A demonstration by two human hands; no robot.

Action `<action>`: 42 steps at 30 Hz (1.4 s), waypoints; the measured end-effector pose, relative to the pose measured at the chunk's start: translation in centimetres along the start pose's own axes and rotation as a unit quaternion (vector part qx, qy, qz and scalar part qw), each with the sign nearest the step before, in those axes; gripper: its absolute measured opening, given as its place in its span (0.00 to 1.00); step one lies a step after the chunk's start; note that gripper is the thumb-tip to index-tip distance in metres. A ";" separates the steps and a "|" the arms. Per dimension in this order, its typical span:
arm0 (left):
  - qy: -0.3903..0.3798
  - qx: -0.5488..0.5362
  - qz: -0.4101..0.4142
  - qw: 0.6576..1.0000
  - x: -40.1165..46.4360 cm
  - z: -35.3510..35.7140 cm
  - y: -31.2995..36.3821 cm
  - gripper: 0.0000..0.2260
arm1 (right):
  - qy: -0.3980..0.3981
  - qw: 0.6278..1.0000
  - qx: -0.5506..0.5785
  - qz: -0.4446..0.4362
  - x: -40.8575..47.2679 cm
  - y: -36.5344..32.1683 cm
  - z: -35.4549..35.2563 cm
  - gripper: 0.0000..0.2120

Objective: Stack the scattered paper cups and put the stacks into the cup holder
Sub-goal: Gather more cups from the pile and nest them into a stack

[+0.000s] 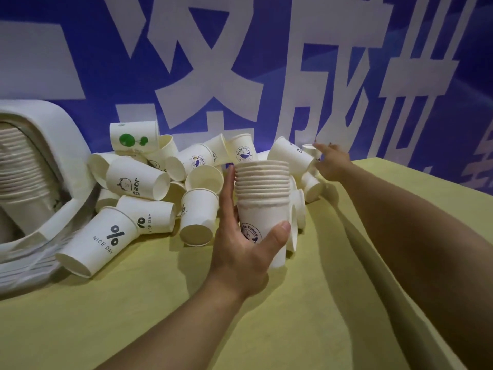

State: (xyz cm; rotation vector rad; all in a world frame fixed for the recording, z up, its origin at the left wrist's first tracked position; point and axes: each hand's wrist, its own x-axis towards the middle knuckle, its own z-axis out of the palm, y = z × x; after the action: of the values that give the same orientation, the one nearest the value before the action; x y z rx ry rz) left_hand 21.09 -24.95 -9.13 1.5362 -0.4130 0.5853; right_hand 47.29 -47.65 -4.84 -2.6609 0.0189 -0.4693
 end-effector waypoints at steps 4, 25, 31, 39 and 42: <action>0.001 -0.003 -0.002 1.000 0.1 -0.1 -0.1 0.46 | 0.065 0.996 0.065 -0.006 0.1 -0.1 0.5 0.18; -0.159 0.075 -0.016 0.984 -1.4 -0.2 2.0 0.47 | 0.188 0.776 0.593 -0.107 -22.7 -8.4 -8.4 0.22; -0.153 0.087 -0.017 0.984 -1.3 -0.2 1.8 0.46 | 0.118 0.803 0.557 -0.178 -24.1 -8.8 -7.7 0.12; -0.139 0.077 -0.022 0.987 -1.3 -0.1 1.5 0.47 | 0.092 0.833 0.525 -0.145 -24.0 -8.9 -7.0 0.22; -0.122 0.074 -0.023 0.989 -1.2 -0.1 1.4 0.46 | 0.096 0.850 0.490 -0.168 -24.0 -8.7 -7.0 0.18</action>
State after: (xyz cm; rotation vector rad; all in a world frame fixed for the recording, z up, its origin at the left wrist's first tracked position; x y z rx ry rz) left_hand 19.26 -25.06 -8.69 1.7633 -0.5296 0.3997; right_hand 21.80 -40.56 -3.00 -1.5925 -0.4990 -0.6331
